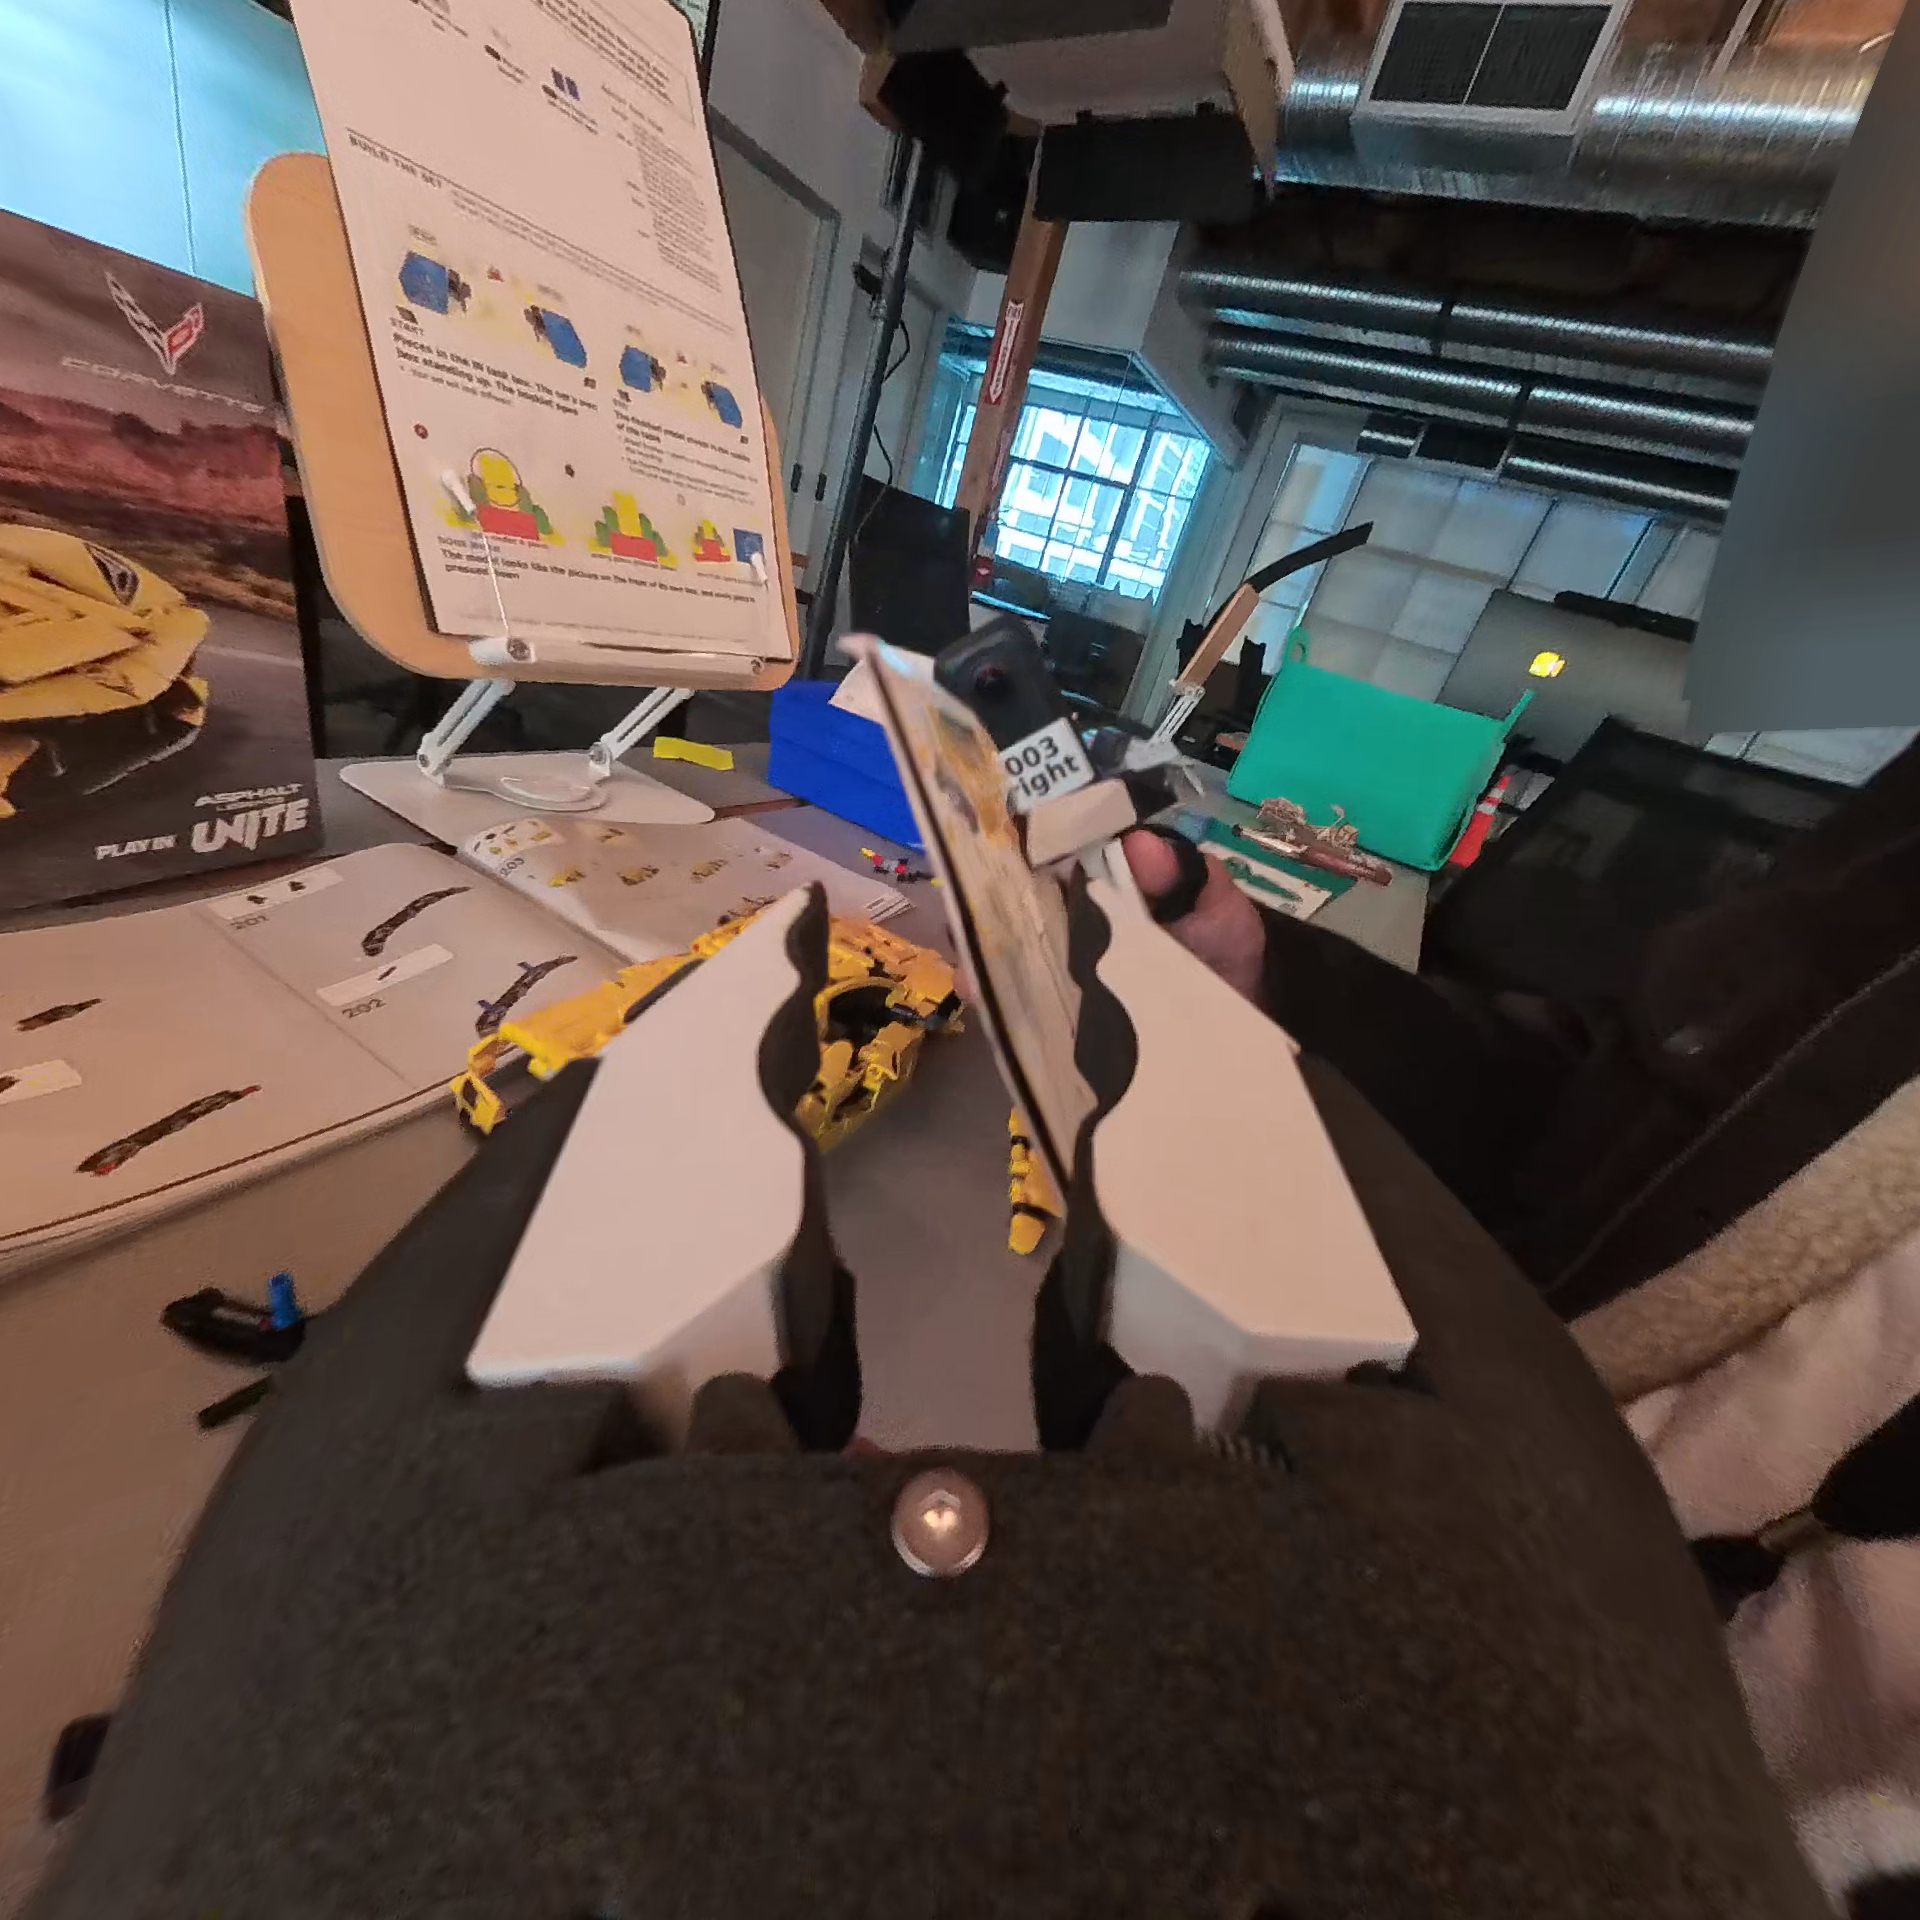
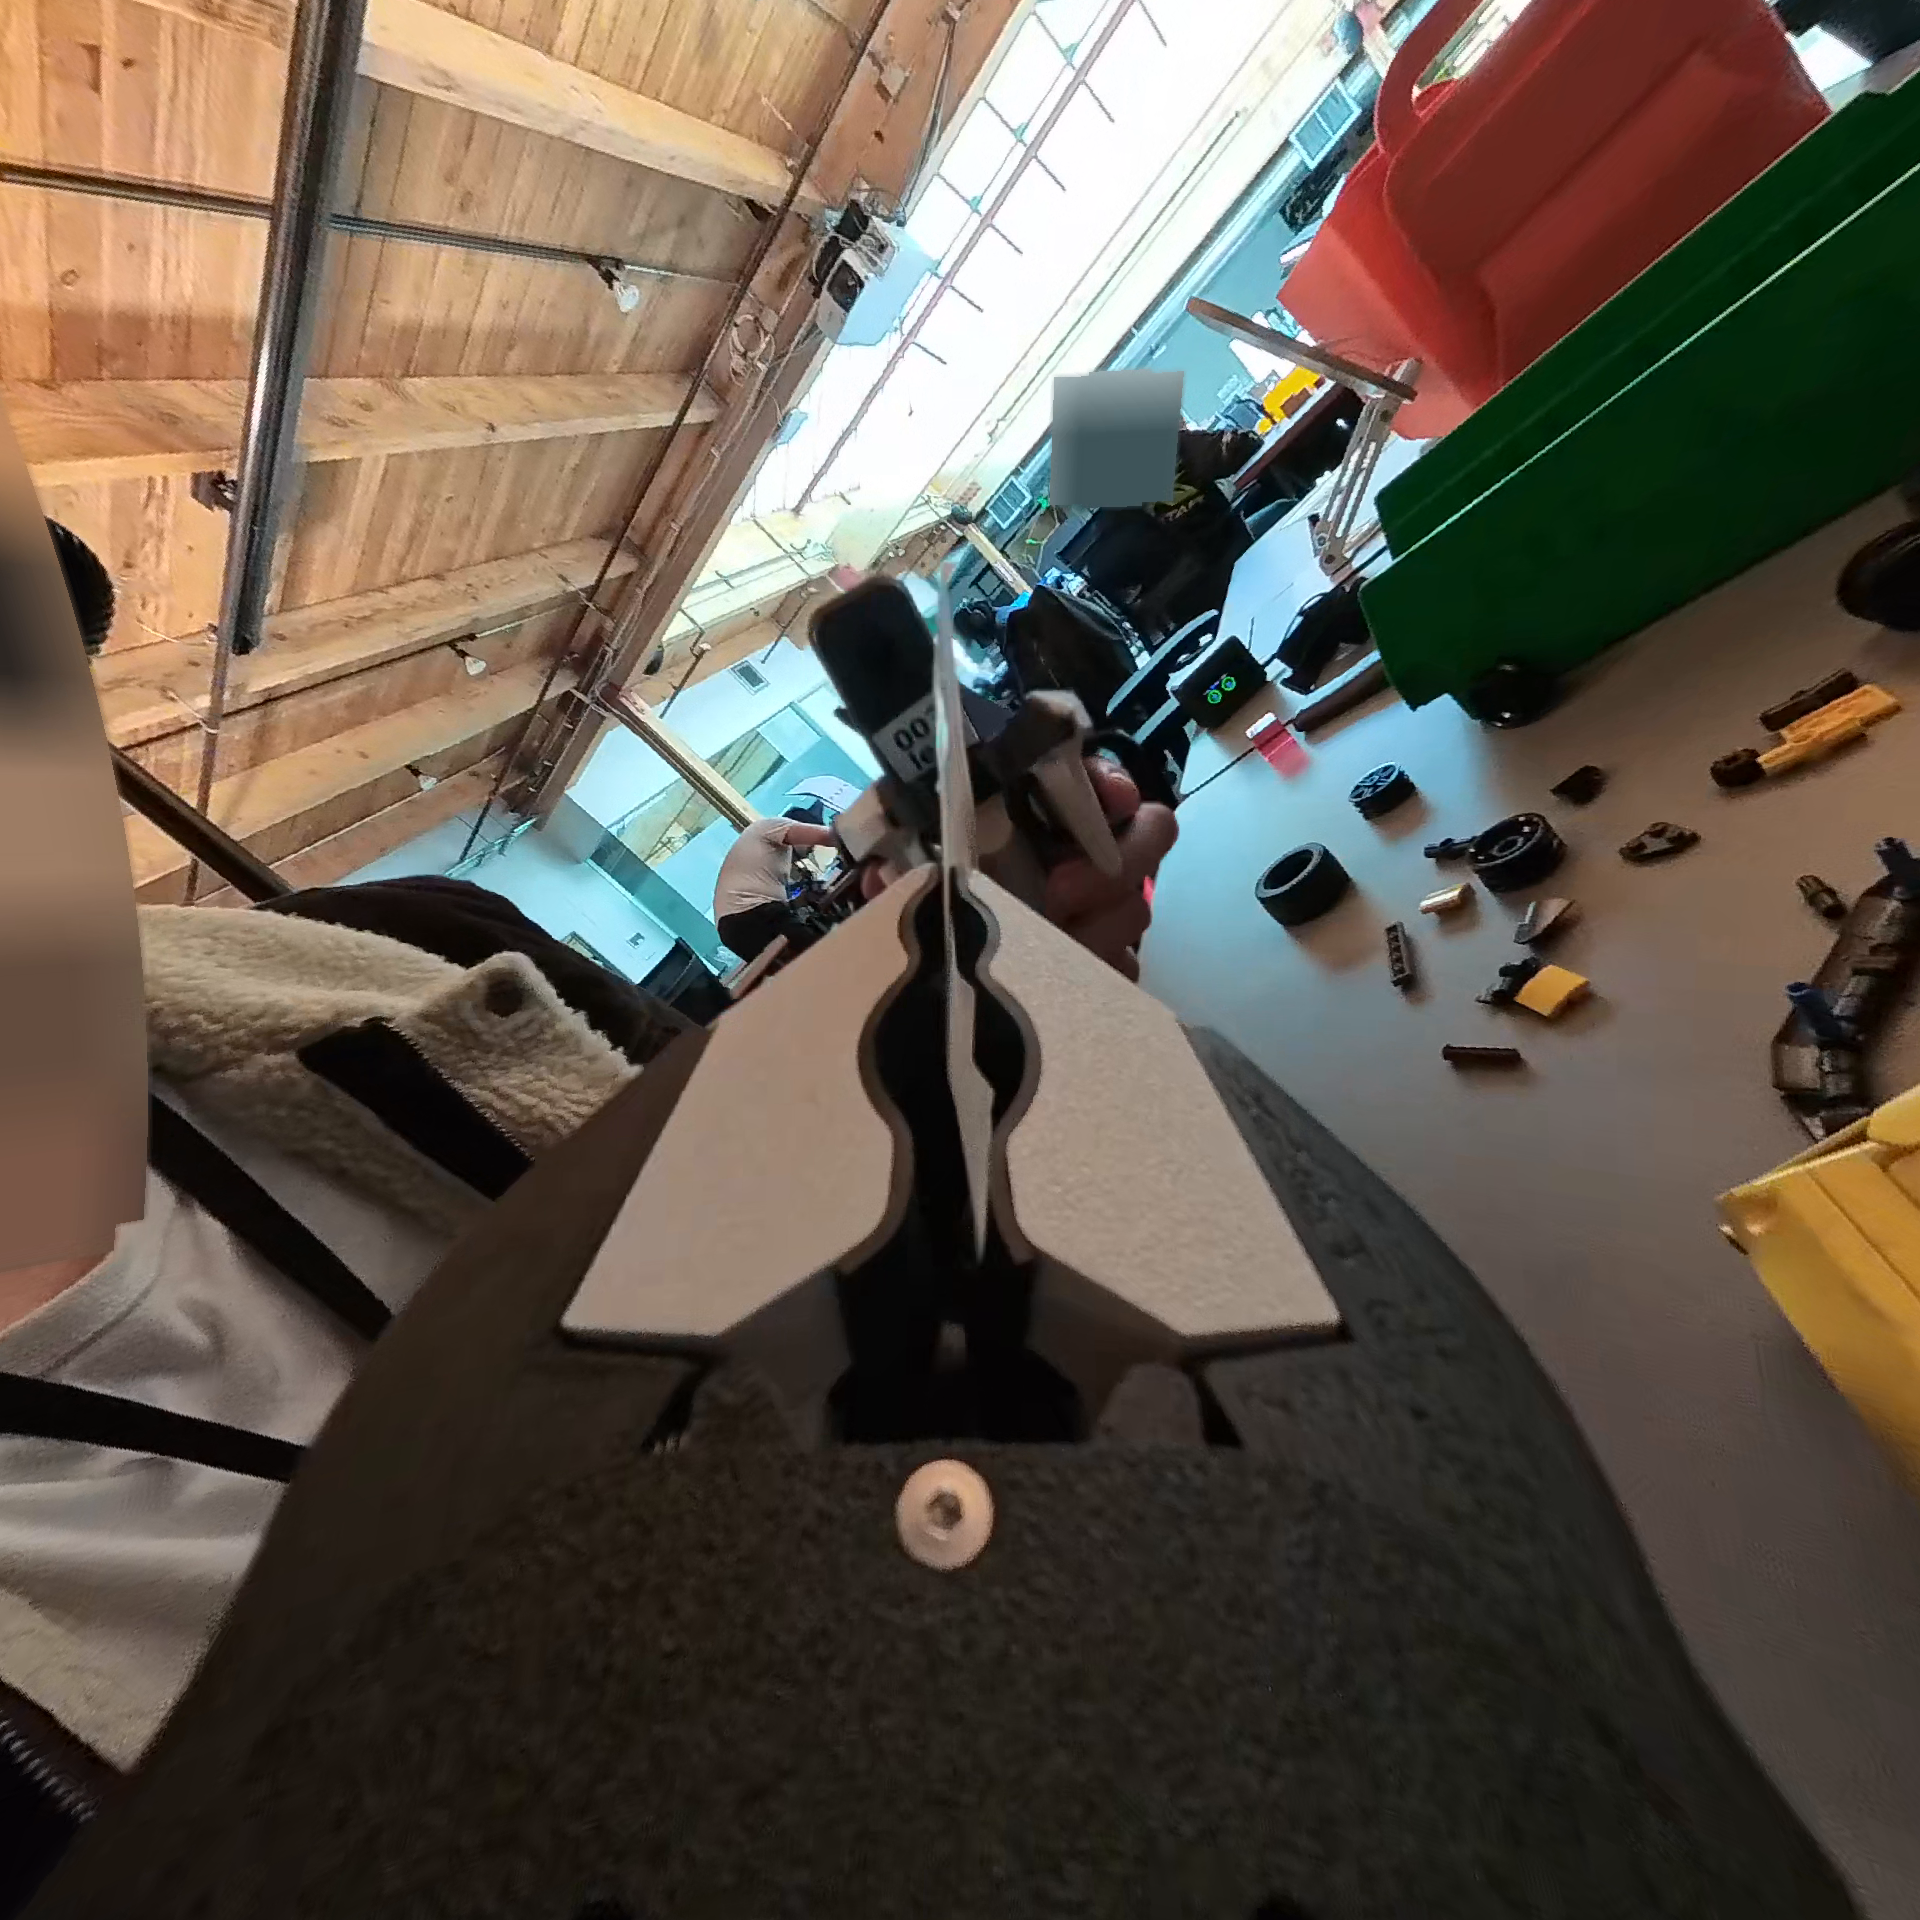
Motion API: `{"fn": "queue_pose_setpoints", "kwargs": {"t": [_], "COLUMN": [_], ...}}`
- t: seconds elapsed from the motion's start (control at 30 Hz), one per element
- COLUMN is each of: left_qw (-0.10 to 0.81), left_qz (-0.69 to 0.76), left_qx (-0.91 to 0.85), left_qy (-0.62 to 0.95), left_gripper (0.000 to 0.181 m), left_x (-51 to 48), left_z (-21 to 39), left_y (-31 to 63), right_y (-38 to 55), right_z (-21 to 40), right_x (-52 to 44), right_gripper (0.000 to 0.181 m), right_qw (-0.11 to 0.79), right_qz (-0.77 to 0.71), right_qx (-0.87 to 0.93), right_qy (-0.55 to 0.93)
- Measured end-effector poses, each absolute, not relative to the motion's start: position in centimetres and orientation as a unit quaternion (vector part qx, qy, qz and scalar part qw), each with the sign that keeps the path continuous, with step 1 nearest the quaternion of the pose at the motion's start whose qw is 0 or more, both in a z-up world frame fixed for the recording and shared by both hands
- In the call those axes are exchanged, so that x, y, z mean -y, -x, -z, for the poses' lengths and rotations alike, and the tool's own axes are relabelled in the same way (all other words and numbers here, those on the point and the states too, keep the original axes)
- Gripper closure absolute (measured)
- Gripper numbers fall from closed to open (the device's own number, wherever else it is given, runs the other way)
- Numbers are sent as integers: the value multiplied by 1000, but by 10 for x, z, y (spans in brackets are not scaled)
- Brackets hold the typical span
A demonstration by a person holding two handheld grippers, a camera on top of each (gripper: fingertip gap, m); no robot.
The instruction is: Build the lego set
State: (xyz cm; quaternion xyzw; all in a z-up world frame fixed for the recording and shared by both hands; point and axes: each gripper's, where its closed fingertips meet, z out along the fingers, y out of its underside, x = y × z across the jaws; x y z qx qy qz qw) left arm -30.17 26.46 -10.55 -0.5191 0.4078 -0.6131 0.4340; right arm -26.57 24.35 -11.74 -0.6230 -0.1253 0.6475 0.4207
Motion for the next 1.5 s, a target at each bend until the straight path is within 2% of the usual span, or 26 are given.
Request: {"fn": "queue_pose_setpoints", "kwargs": {"t": [0.07,0.17,0.23,0.53,0.6,1.0,1.1,1.17,1.23,1.3,1.33,1.4,1.5], "left_qw": [425,389,376,378,380,359,350,363,376,380,380,377,365], "left_qz": [614,623,633,635,631,661,671,658,634,626,626,626,635], "left_qx": [-401,-411,-406,-396,-398,-388,-379,-369,-353,-339,-335,-341,-366], "left_qy": [531,540,541,545,546,532,533,548,576,591,593,591,575], "left_gripper": [137,153,157,173,181,181,181,181,181,181,181,181,181], "left_x": [-268,-261,-258,-259,-259,-255,-256,-267,-282,-292,-294,-291,-276], "left_z": [106,111,111,114,116,112,110,110,113,114,114,115,116], "left_y": [296,291,290,287,288,291,293,297,303,309,310,308,298], "right_y": [266,265,265,269,269,270,268,262,253,246,247,263,290], "right_z": [120,120,123,126,126,126,126,127,129,125,122,118,121], "right_x": [-244,-246,-247,-246,-246,-246,-250,-258,-269,-273,-270,-261,-249], "right_gripper": [181,181,181,181,181,181,180,163,137,125,126,124,104], "right_qw": [424,429,430,424,424,422,449,505,575,639,658,664,645], "right_qz": [-640,-638,-631,-628,-628,-629,-603,-535,-427,-312,-269,-235,-254], "right_qx": [128,122,122,126,126,127,132,145,165,199,222,263,299], "right_qy": [628,628,634,640,640,640,646,661,678,674,668,659,656]}}
